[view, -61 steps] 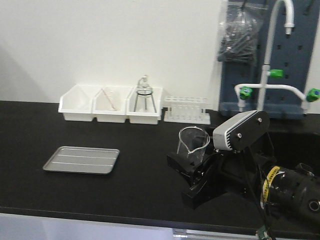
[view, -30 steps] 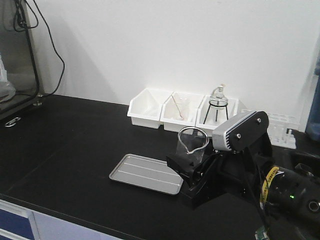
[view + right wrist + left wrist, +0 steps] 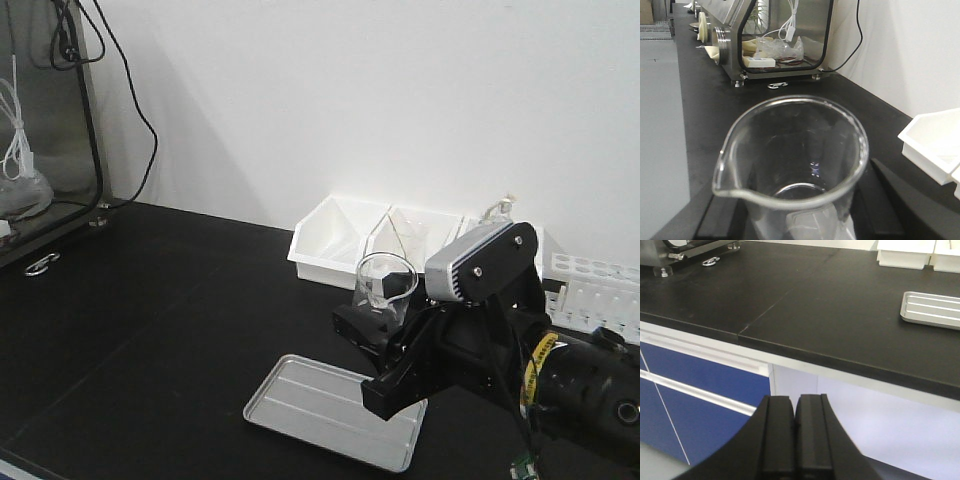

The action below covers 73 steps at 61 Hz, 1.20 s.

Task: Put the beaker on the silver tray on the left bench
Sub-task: 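Drive the base up to the silver tray, beaker held in right gripper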

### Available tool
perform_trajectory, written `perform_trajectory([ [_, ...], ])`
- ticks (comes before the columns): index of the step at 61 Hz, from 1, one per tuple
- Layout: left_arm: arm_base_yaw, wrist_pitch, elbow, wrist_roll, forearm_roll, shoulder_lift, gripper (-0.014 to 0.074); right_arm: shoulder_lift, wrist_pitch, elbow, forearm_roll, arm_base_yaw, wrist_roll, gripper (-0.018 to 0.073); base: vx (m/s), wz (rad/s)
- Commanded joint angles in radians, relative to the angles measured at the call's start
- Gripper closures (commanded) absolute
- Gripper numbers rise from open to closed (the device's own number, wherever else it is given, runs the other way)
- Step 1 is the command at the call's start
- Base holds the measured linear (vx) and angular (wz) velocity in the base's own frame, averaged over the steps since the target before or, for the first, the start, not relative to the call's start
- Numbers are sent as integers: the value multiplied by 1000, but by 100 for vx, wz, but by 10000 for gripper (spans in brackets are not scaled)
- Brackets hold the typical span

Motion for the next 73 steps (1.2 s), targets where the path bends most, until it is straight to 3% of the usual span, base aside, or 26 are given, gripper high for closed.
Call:
perform_trajectory([
  [1,-7,-84,18,0,-4,-8,595,-32,-49,-26,23,0,3,571,24,5],
  [73,-7,-84,18,0,-4,-8,595,-32,-52,-26,23,0,3,571,11,-9],
])
